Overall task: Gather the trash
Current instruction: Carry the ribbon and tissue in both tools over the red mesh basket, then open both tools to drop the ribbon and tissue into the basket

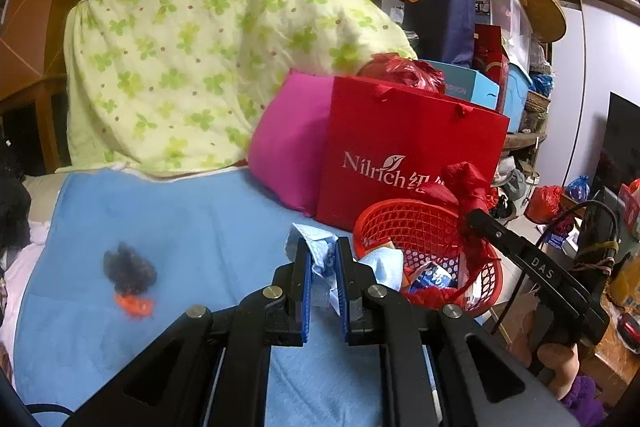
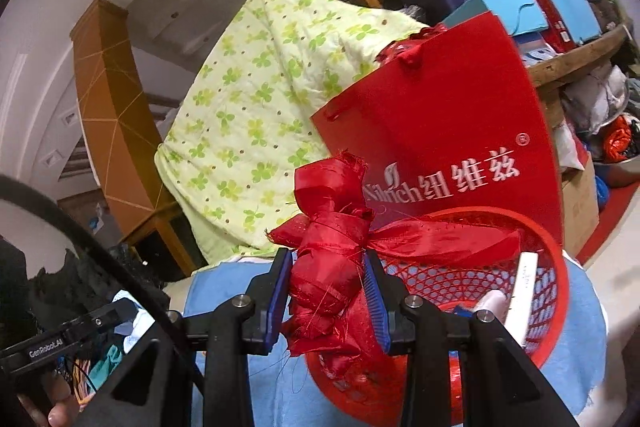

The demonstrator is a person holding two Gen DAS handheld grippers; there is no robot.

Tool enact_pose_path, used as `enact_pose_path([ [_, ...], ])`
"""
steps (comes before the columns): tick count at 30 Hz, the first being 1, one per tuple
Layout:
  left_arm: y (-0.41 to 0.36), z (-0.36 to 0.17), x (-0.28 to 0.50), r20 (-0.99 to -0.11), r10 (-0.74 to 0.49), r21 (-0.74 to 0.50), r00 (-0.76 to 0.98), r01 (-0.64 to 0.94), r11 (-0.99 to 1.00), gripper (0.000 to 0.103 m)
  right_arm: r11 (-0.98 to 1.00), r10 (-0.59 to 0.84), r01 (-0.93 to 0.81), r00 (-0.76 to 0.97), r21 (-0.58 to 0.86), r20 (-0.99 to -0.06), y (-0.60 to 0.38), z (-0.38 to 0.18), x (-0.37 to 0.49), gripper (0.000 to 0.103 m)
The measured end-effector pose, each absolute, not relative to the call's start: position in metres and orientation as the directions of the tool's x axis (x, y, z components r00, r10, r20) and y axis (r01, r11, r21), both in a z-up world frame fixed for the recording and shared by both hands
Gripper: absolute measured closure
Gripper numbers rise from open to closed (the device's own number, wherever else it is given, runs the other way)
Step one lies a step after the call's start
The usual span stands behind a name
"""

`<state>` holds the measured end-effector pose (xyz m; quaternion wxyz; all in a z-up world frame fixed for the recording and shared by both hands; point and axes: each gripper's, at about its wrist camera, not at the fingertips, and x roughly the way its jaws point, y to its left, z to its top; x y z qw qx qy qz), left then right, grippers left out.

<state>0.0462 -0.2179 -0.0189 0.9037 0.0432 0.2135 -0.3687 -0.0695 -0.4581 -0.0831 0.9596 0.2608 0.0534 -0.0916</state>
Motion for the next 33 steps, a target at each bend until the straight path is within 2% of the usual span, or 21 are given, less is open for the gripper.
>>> enact_pose_path([
  [13, -0.255, -0.016, 0.043, -0.406, -0.692, -0.073, 0.596, 0.734, 0.675, 0.091, 0.79, -0.189, 0.226, 0.974, 0.57, -0.125, -0.489, -0.088, -0.093, 0.064],
  [33, -0.309, -0.016, 0.029, -0.421, -0.675, 0.066, 0.607, 0.762, 0.644, 0.091, 0.746, -0.19, 0.227, 0.974, 0.626, -0.126, -0.501, -0.092, -0.103, 0.063],
])
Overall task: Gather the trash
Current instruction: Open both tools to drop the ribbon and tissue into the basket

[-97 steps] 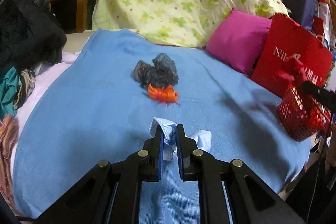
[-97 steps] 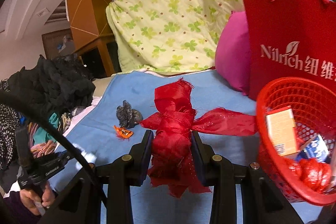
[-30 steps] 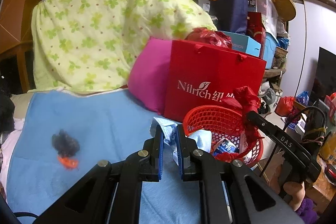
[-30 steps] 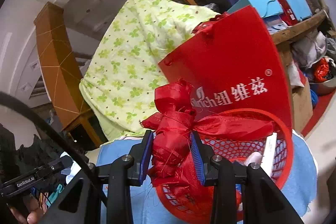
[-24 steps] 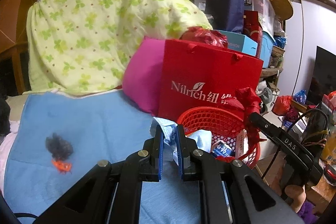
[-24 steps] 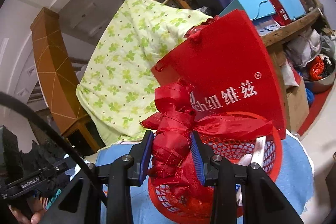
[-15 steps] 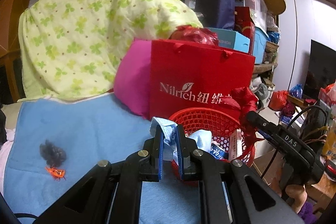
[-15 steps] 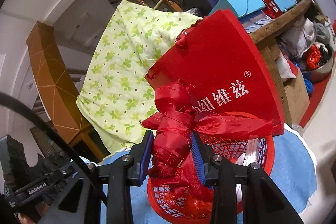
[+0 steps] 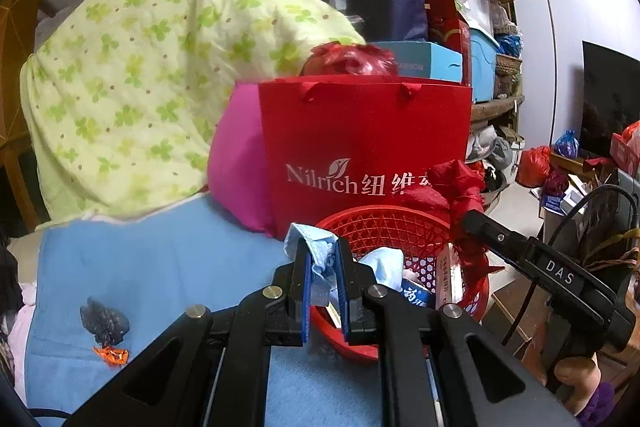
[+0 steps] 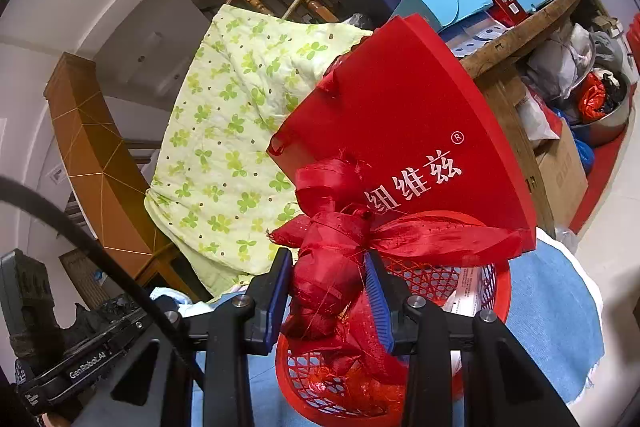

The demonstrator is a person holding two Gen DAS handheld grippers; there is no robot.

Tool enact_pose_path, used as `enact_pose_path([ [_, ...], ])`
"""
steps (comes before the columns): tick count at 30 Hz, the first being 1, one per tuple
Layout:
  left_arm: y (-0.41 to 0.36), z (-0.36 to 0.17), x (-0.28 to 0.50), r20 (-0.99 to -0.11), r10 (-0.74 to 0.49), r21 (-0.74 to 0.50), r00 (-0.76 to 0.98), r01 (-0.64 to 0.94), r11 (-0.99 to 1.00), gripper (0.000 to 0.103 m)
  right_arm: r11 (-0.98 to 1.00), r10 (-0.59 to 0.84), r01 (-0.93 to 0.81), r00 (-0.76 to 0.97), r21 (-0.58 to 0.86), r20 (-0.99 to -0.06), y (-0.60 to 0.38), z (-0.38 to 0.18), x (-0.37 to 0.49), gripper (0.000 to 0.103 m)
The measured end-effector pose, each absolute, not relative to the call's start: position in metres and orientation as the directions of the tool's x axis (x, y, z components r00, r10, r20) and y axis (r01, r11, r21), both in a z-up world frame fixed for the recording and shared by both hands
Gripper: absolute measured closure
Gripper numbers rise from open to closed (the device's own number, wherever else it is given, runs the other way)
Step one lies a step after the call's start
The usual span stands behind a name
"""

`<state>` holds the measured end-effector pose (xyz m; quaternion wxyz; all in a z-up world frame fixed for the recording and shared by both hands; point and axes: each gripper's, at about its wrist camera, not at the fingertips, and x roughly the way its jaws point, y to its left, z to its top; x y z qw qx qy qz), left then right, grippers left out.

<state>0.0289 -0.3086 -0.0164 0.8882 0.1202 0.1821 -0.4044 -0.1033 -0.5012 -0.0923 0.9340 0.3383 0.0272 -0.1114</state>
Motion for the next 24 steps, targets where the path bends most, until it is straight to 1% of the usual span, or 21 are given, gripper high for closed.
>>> enact_pose_path([
  [16, -0.333, -0.023, 0.033, -0.437, -0.683, 0.059, 0.585, 0.776, 0.627, 0.091, 0.721, -0.18, 0.219, 0.975, 0.658, -0.128, -0.505, -0.097, -0.106, 0.062],
  [20, -0.34, -0.024, 0.04, -0.446, -0.7, 0.02, 0.557, 0.788, 0.615, 0.09, 0.716, -0.164, 0.214, 0.977, 0.664, -0.138, -0.505, -0.098, -0.105, 0.062],
  [22, -0.345, -0.028, 0.046, -0.461, -0.711, -0.009, 0.532, 0.798, 0.603, 0.086, 0.716, -0.163, 0.217, 0.976, 0.664, -0.144, -0.505, -0.098, -0.104, 0.062],
  [23, -0.346, -0.031, 0.048, -0.467, -0.712, -0.022, 0.524, 0.798, 0.602, 0.086, 0.714, -0.16, 0.216, 0.976, 0.666, -0.145, -0.505, -0.099, -0.103, 0.062],
  [24, -0.348, -0.033, 0.051, -0.474, -0.71, -0.032, 0.521, 0.796, 0.605, 0.084, 0.71, -0.155, 0.217, 0.976, 0.67, -0.153, -0.506, -0.1, -0.102, 0.061],
])
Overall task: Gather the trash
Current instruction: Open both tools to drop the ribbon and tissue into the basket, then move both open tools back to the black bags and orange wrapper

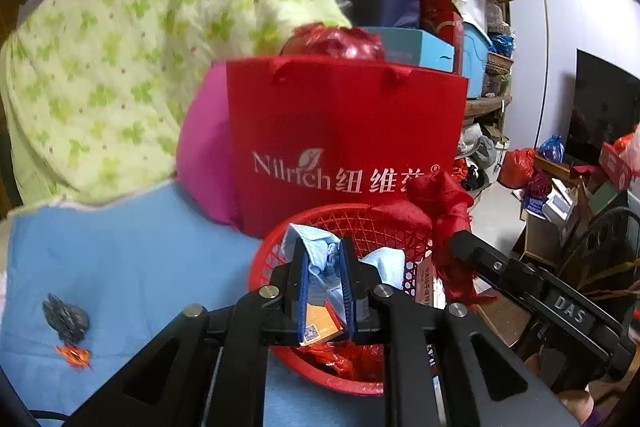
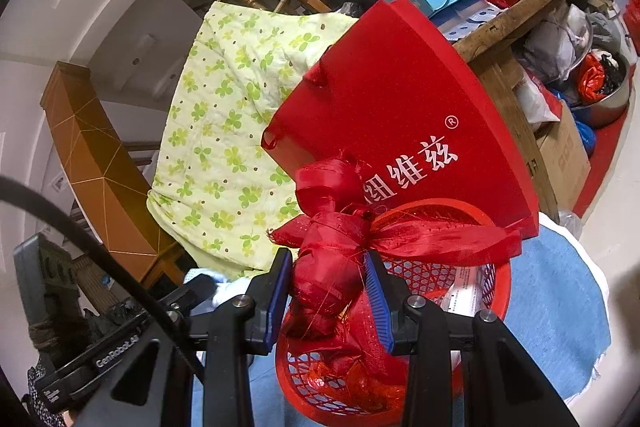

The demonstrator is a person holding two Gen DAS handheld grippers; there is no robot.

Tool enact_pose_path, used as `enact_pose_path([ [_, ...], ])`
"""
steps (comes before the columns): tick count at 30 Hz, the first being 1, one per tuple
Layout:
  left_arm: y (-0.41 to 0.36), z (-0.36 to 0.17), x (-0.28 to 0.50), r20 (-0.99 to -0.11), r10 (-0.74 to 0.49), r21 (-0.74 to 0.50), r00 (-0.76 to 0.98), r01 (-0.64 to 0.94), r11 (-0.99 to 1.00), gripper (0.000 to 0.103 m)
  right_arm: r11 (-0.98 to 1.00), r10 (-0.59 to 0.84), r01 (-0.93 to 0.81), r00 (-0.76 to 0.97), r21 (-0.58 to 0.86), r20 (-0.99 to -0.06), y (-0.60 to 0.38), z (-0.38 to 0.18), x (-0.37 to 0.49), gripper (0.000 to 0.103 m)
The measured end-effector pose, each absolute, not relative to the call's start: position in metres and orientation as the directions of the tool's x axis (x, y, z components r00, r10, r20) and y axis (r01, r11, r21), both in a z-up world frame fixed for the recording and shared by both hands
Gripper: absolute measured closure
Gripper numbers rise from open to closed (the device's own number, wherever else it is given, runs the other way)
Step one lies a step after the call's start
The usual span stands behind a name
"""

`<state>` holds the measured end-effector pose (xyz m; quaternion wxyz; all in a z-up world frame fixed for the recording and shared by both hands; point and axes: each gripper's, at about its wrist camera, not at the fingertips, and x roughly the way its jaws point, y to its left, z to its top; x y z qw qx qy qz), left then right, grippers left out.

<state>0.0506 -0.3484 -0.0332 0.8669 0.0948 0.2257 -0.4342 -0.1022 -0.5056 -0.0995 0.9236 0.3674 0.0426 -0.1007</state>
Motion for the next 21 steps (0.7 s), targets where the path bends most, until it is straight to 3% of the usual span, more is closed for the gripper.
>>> enact_pose_path([
  [1, -0.35, -0.037, 0.054, -0.482, -0.706, -0.04, 0.519, 0.792, 0.609, 0.075, 0.702, -0.156, 0.227, 0.974, 0.675, -0.164, -0.507, -0.101, -0.101, 0.059],
  [2, -0.351, -0.041, 0.057, -0.488, -0.709, -0.047, 0.509, 0.796, 0.604, 0.069, 0.696, -0.16, 0.232, 0.973, 0.68, -0.169, -0.508, -0.101, -0.101, 0.052],
  [3, -0.352, -0.044, 0.058, -0.495, -0.708, -0.051, 0.503, 0.797, 0.602, 0.055, 0.684, -0.164, 0.24, 0.971, 0.689, -0.176, -0.509, -0.103, -0.102, 0.04],
  [4, -0.351, -0.047, 0.059, -0.5, -0.7, -0.048, 0.511, 0.79, 0.611, 0.047, 0.668, -0.164, 0.237, 0.971, 0.705, -0.172, -0.512, -0.104, -0.103, 0.035],
  [13, -0.316, -0.061, 0.062, -0.502, -0.656, -0.023, 0.563, 0.75, 0.661, 0.041, 0.682, -0.169, 0.228, 0.973, 0.695, -0.154, -0.508, -0.101, -0.104, 0.034],
  [21, -0.269, -0.063, 0.074, -0.495, -0.523, 0.064, 0.694, 0.63, 0.774, 0.038, 0.766, -0.121, 0.184, 0.982, 0.616, -0.142, -0.474, -0.088, -0.08, 0.034],
])
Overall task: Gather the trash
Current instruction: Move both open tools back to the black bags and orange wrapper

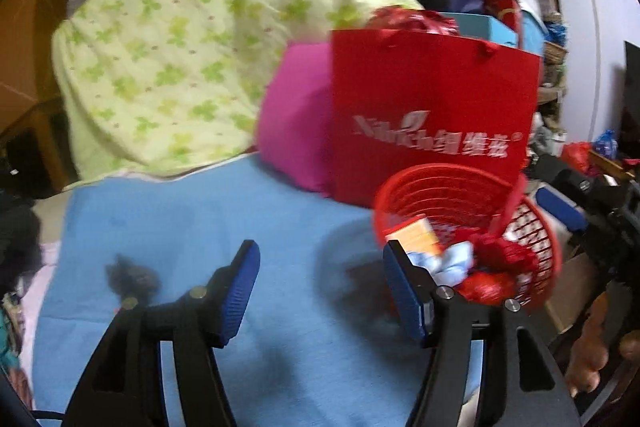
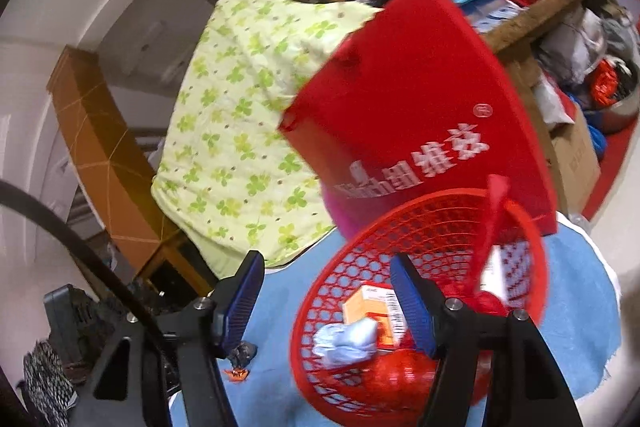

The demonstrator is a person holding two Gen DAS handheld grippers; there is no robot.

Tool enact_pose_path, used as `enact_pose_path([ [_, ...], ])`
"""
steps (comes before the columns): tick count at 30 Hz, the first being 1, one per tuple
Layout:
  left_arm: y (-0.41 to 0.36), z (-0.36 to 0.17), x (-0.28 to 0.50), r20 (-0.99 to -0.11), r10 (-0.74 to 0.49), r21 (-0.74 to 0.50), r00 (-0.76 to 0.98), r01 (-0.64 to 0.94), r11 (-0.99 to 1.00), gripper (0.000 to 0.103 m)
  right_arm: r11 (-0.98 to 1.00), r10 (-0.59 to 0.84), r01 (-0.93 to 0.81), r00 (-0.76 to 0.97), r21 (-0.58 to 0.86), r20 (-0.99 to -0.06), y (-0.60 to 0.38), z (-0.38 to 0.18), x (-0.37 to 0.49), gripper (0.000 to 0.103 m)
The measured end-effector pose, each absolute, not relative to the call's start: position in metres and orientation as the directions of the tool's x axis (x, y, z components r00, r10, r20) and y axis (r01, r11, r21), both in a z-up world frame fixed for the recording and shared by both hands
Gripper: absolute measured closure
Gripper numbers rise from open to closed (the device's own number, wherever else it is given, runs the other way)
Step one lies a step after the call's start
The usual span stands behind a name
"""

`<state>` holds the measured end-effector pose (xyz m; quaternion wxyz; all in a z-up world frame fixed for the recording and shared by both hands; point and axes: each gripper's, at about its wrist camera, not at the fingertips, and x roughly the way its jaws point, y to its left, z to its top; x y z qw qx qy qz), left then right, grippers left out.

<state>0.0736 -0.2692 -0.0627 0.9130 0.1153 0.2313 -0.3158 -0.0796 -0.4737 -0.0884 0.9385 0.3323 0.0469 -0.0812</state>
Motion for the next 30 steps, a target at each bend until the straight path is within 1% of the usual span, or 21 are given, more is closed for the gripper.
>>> enact_pose_path([
  [7, -0.223, -0.069, 0.093, -0.504, -0.41, 0.091, 0.76, 0.519, 0.85, 0.037, 0.838, -0.051, 0.105, 0.992, 0.536, -0.114, -0.433, -0.078, -0.054, 0.034],
  [13, -0.185, -0.078, 0.109, -0.519, -0.322, 0.104, 0.792, 0.432, 0.896, 0.037, 0.885, 0.024, 0.046, 0.99, 0.464, -0.142, -0.395, -0.076, -0.026, 0.034],
  [22, -0.142, -0.098, 0.128, -0.555, -0.238, 0.099, 0.797, 0.347, 0.933, 0.037, 0.921, 0.106, -0.006, 0.966, 0.388, -0.236, -0.346, -0.086, 0.016, 0.034],
  [30, -0.097, -0.125, 0.155, -0.601, -0.166, 0.084, 0.782, 0.268, 0.96, 0.037, 0.928, 0.141, -0.011, 0.936, 0.373, -0.323, -0.324, -0.101, 0.047, 0.034],
])
